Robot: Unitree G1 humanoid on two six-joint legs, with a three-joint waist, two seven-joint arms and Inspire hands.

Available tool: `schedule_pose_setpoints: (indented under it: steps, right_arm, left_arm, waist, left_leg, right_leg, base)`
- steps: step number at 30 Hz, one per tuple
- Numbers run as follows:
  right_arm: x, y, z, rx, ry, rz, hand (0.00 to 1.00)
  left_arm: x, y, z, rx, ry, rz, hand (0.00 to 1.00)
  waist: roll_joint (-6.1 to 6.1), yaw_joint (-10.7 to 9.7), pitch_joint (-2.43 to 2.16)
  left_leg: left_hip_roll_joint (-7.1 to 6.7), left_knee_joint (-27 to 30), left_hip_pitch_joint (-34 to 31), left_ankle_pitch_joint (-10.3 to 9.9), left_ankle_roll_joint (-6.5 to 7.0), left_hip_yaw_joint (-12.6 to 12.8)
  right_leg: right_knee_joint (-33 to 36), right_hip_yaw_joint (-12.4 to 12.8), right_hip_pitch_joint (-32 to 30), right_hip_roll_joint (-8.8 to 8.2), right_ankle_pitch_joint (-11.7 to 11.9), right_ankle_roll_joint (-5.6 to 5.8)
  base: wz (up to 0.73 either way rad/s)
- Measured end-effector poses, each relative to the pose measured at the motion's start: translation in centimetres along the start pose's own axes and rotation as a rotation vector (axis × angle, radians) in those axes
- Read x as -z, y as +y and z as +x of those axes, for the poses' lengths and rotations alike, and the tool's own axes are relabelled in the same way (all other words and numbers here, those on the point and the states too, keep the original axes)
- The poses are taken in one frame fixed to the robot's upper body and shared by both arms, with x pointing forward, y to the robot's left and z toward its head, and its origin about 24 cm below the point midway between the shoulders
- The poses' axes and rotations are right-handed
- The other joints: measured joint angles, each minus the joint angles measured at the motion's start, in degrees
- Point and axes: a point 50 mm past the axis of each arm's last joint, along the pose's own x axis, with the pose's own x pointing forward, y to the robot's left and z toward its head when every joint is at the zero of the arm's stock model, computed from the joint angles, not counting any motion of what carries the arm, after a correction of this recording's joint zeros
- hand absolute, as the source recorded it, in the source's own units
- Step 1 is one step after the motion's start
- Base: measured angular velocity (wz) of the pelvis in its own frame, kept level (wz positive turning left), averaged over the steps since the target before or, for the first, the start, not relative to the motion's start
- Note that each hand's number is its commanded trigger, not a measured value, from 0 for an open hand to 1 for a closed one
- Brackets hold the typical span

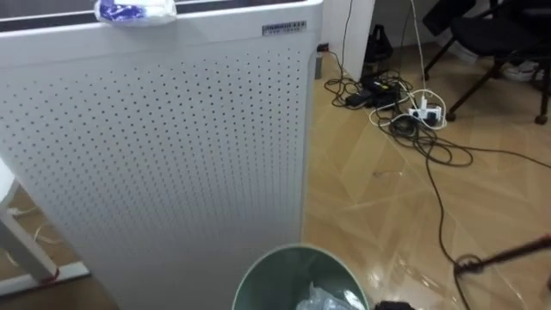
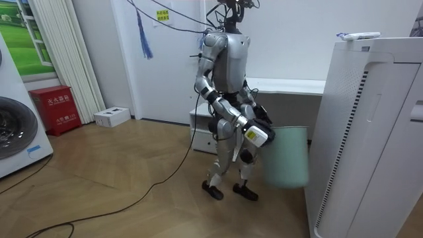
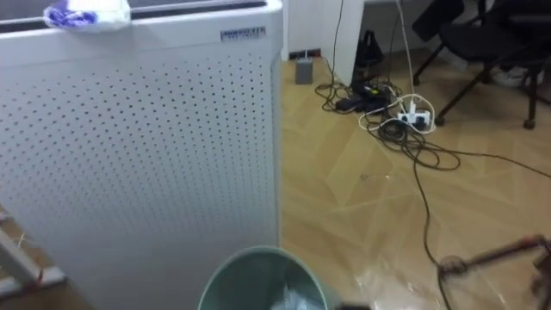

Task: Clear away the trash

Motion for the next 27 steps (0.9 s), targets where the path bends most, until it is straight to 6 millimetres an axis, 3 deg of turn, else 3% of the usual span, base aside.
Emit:
schedule_pose_setpoints:
  steps: [1,2,3,4,5,6,7,9,10,11,12,15,19,23,27]
  right_arm:
    - [-0.1,0.1,0.0,0.003,-0.002,0.000,1.00]
    - [-0.1,0.0,0.0,0.009,-0.004,0.001,1.00]
    - [-0.1,0.0,0.1,0.012,-0.005,0.002,1.00]
    - [-0.1,0.1,0.1,0.010,-0.005,0.004,1.00]
    - [-0.1,0.1,0.1,0.009,-0.006,0.005,1.00]
    - [-0.4,0.1,0.3,0.007,-0.014,0.008,1.00]
    - [-0.5,0.1,0.4,0.007,-0.018,0.010,1.00]
    - [-0.3,0.0,0.3,0.019,-0.009,0.011,1.00]
    - [-0.1,0.0,0.2,0.018,0.005,0.001,1.00]
    - [0.1,0.1,0.1,0.020,0.019,0.003,1.00]
    - [0.5,0.0,-0.1,0.026,0.040,0.000,1.00]
    - [0.6,-0.1,-0.1,0.027,0.044,-0.006,1.00]
    - [0.6,-0.5,-0.3,0.044,0.049,-0.016,1.00]
    - [0.8,-0.7,-0.5,0.062,0.058,-0.037,1.00]
    - [1.0,-0.9,-0.7,0.072,0.064,-0.043,1.00]
  left_arm:
    - [-0.1,0.0,0.0,-0.001,0.000,-0.004,0.00]
    - [-0.2,-0.1,0.1,0.000,0.001,-0.006,0.00]
    - [-0.4,-0.1,0.2,0.000,-0.001,-0.007,0.00]
    - [-0.5,-0.1,0.3,-0.003,0.001,-0.006,0.00]
    - [-0.6,-0.1,0.3,-0.004,0.000,-0.005,0.00]
    - [-0.9,-0.4,0.4,-0.005,-0.007,-0.016,0.00]
    - [-0.9,-0.5,0.4,-0.004,-0.004,-0.017,0.00]
    - [-2.6,-1.0,0.9,0.000,-0.050,-0.037,0.00]
    - [-3.2,-1.1,1.1,-0.007,-0.066,-0.042,0.00]
    - [-3.4,-1.2,1.2,-0.008,-0.070,-0.043,0.00]
    - [-3.8,-1.5,1.2,-0.009,-0.086,-0.048,0.00]
    - [-4.3,-1.6,1.0,-0.035,-0.117,-0.066,0.00]
    - [-5.8,-1.6,0.8,-0.092,-0.186,-0.100,0.00]
    - [-9.3,-1.3,0.2,-0.173,-0.359,-0.183,0.00]
    - [-14.1,-0.4,-2.0,-0.236,-0.611,-0.302,0.00]
  waist:
    - [-0.14,-0.08,0.15]
    - [-0.01,-0.17,0.29]
    - [0.30,-0.17,0.38]
    - [0.97,-0.15,0.59]
    - [0.82,-0.15,0.50]
    - [1.03,-0.03,0.67]
    - [1.32,-0.13,0.85]
    - [1.61,-1.20,0.98]
    - [1.23,-1.79,0.84]
    - [1.28,-2.11,0.77]
    - [1.64,-2.07,0.47]
    - [1.83,-1.31,0.63]
    - [1.70,-0.48,0.65]
    - [1.75,0.10,0.67]
    - [1.54,1.34,0.68]
  left_leg:
    - [-0.27,0.03,0.73,-0.63,0.19,0.06]
    - [-0.48,-0.18,2.07,-1.90,0.43,-0.04]
    - [-0.33,-0.40,3.72,-3.00,0.41,-0.27]
    - [-0.16,-1.38,5.47,-3.56,0.36,-1.11]
    - [-0.14,-2.18,6.22,-3.64,0.34,-1.30]
    - [0.14,-3.19,7.29,-3.69,0.21,-1.66]
    - [0.34,-3.59,7.61,-3.73,0.17,-2.15]
    - [0.72,-4.33,8.52,-3.84,-0.42,-4.81]
    - [0.46,-3.86,8.69,-4.54,-1.13,-6.06]
    - [0.56,-3.55,9.06,-5.01,-1.61,-6.82]
    - [0.96,-4.21,10.08,-5.35,-2.32,-7.68]
    - [2.93,-7.40,12.75,-5.15,-3.54,-7.68]
    - [4.03,-8.16,13.54,-5.41,-4.15,-7.77]
    - [4.53,-9.01,14.51,-5.43,-4.30,-8.35]
    - [4.47,-9.90,14.46,-5.25,-4.51,-9.28]
  right_leg:
    - [2.90,-0.41,-0.96,-0.51,0.40,0.87]
    - [8.67,-2.20,-2.63,-1.67,2.13,3.77]
    - [13.23,-3.12,-4.00,-2.17,5.28,5.30]
    - [16.50,-3.24,-5.26,-2.17,7.03,5.14]
    - [16.86,-2.99,-6.13,-2.27,6.22,4.70]
    - [16.34,-3.18,-8.44,-2.93,3.63,3.69]
    - [15.30,-3.24,-9.73,-3.31,2.95,3.48]
    - [2.38,-2.54,-13.28,-5.40,3.16,4.22]
    - [-5.20,-1.73,-13.87,-6.62,8.71,4.88]
    - [-5.75,-1.85,-13.66,-7.03,11.23,3.71]
    - [-7.71,-2.13,-11.77,-5.94,11.16,3.36]
    - [-11.58,-3.14,-8.30,-3.69,11.77,2.29]
    - [-13.94,-3.75,-6.81,-2.06,12.16,1.73]
    - [-16.43,-4.80,-4.55,-1.59,12.66,1.64]
    - [-17.73,-5.10,-3.88,-1.43,13.32,1.79]
  base:
    - [0.14]
    - [0.05]
    - [0.04]
    - [0.00]
    - [0.04]
    - [0.09]
    - [0.28]
    - [0.58]
    - [0.58]
    - [0.43]
    - [0.19]
    - [0.02]
    - [0.02]
    - [0.13]
    - [0.05]
